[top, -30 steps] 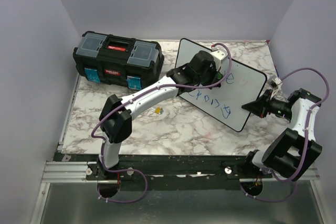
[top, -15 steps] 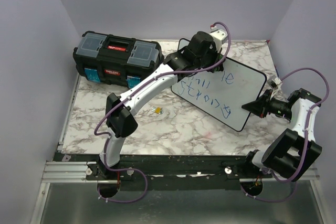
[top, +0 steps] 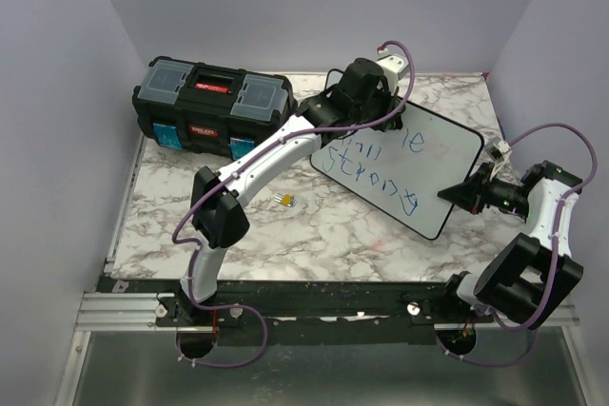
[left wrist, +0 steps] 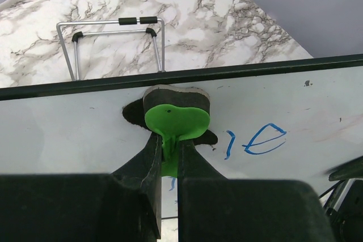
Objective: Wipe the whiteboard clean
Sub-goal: Erase the whiteboard at the center of the board.
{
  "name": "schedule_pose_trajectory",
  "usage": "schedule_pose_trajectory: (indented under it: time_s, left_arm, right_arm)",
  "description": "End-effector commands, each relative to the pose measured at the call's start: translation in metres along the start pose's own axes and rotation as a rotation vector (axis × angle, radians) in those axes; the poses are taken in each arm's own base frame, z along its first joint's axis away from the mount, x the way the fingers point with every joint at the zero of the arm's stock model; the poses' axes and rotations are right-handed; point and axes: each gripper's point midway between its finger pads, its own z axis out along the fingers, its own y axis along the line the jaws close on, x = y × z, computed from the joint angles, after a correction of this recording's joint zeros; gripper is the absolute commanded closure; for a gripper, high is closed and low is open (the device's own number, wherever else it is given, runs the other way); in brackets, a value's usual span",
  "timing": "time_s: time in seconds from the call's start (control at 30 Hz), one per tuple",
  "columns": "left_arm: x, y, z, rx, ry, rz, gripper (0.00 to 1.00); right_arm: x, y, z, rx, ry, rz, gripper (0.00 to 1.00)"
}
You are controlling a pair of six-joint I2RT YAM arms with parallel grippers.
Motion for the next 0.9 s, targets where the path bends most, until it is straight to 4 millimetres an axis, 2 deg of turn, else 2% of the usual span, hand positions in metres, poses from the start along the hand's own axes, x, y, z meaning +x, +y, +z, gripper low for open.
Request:
schedule_pose_trajectory:
  time_s: [0.0,0.1,0.2,0.33,0.47,0.6,0.73,0.87]
  left_arm:
    - [0.021,-0.023,0.004,0.052,0.054,0.007,1.0]
    - [0.017,-0.037,0.004,0.076,0.037,0.019,1.0]
    - [0.016,-0.034,0.007,0.059,0.03,0.021,1.0]
    - [0.013,-0.005,0.009,-0.034,0.02,0.006,1.0]
    - [0.016,0.037,0.007,-0.136,0.015,-0.041,1.0]
    - [0.021,0.055,0.005,-0.165,0.024,-0.055,1.0]
    - [0.024,0.05,0.005,-0.151,0.029,-0.065,1.0]
    - [0.022,0.026,0.004,-0.102,0.02,-0.056,1.0]
  right_arm:
    - [-0.009,0.009,0.003,-0.021,-0.033,-0.094,0.99]
    - [-0.009,0.009,0.003,-0.02,-0.033,-0.093,0.99]
    - [-0.01,0.009,0.002,-0.019,-0.032,-0.097,0.99]
    - [-0.01,0.01,0.003,-0.02,-0.032,-0.098,0.99]
    - [-0.01,0.01,0.002,-0.018,-0.032,-0.101,0.99]
    - [-0.01,0.01,0.002,-0.018,-0.032,-0.102,0.99]
    - [-0.01,0.01,0.002,-0.019,-0.032,-0.102,0.99]
    - [-0.01,0.01,0.003,-0.019,-0.033,-0.1,0.99]
